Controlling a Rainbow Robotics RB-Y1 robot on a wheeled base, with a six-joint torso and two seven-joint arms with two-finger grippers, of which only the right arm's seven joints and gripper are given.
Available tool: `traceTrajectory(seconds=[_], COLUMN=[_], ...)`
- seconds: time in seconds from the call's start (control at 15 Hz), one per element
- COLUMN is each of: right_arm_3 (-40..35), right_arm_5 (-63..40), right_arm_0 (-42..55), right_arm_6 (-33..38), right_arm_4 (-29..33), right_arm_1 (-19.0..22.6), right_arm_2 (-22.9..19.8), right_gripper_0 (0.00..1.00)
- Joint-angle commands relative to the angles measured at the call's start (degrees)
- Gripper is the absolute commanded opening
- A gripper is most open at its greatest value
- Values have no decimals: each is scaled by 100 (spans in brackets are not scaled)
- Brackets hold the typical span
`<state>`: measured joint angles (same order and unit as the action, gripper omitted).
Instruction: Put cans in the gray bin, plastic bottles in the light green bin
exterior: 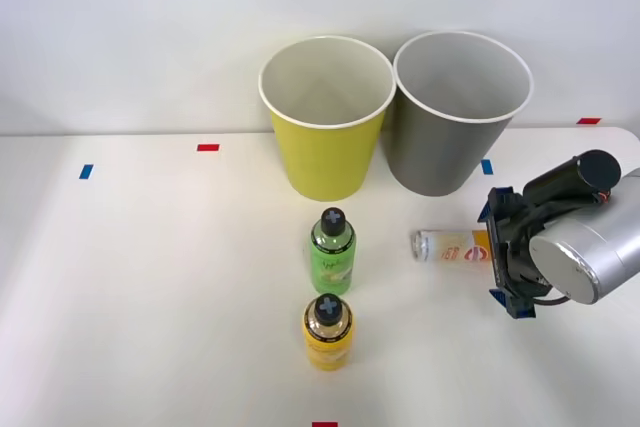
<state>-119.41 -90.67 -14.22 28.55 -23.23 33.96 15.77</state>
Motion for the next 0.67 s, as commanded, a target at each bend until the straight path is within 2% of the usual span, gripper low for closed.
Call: traceTrajectory(seconds=[0.07,0.33,0.67], right_arm_3=[462,1534,1763], right_arm_5=[-12,-12,-12], right_arm_0=[-284,-1004,-1031], right_arm_6=[19,1,-43], right_arm_4=[-393,-437,-472], right_arm_1=[-21,-240,-311], right_arm_2=[5,164,181], right_gripper_0=[100,100,100])
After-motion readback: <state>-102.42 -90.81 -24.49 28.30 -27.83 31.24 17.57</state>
